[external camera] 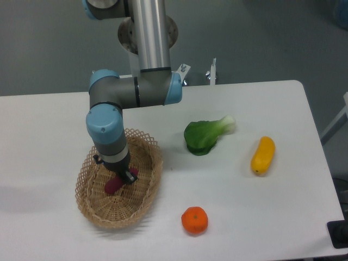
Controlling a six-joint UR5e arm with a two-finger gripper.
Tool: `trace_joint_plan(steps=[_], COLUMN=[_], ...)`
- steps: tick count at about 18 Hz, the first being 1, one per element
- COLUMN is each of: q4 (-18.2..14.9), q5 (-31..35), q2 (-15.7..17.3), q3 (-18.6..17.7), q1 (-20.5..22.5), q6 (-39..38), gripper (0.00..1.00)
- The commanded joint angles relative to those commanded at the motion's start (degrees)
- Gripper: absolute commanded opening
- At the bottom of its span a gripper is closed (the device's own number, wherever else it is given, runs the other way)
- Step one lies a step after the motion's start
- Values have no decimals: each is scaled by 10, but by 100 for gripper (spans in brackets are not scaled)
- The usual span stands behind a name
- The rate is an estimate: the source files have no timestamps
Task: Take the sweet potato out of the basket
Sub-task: 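Lift the sweet potato out of the basket toward the yellow squash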
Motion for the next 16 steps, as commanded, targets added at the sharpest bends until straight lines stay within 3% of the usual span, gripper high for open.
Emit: trace_joint_plan(steps=[3,8,12,16], q4=[-4,-19,-100,-113], q5=[-1,-1,0,-2], q2=[21,42,43,52], q3=[8,61,128,144], q1=[2,38,90,162], q6=[4,7,31,95], gripper=[17,19,19,19])
